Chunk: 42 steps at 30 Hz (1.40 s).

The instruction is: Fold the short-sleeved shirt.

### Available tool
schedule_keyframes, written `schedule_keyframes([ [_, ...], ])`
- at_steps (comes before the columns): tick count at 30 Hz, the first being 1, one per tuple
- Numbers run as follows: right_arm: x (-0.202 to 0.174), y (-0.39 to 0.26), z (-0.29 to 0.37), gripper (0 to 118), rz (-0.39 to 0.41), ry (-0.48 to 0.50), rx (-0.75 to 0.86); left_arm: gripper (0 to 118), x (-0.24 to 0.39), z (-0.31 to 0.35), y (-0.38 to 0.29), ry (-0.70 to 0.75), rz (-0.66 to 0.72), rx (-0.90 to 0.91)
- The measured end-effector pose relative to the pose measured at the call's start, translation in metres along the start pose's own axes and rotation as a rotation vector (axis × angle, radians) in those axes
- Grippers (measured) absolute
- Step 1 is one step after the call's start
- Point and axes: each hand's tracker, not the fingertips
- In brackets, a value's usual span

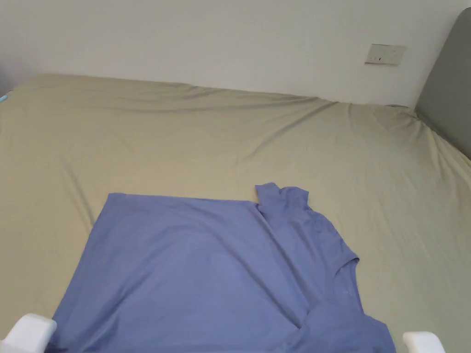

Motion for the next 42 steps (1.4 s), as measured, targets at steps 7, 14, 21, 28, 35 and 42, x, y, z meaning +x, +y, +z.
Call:
schedule_keyframes([
  [7,-0.004,-0.022,0.007,3,0.048,-0.012,-0.167,1,0.017,0.003,-0.042,-0.054,-0.102,-0.141],
  [14,-0.012,-0.042,-0.026,3,-0.030,-0.051,-0.229,1,0.029,-0.007,-0.048,-0.025,-0.121,-0.151],
  [21,-0.021,-0.019,-0.003,106,-0.050,-0.150,-0.102,118,0.017,0.027,-0.023,0.001,-0.039,-0.004],
  [28,-0.089,0.068,0.126,110,0.104,-0.142,0.484,116,0.006,0.158,0.059,0.076,0.227,0.573],
  [35,-0.167,0.090,0.182,49,0.179,-0.167,0.780,42,0.052,0.259,0.094,0.207,0.273,0.971],
  [42,-0.204,0.085,0.189,2,0.265,-0.203,0.854,0,0.083,0.265,0.101,0.210,0.217,0.972],
])
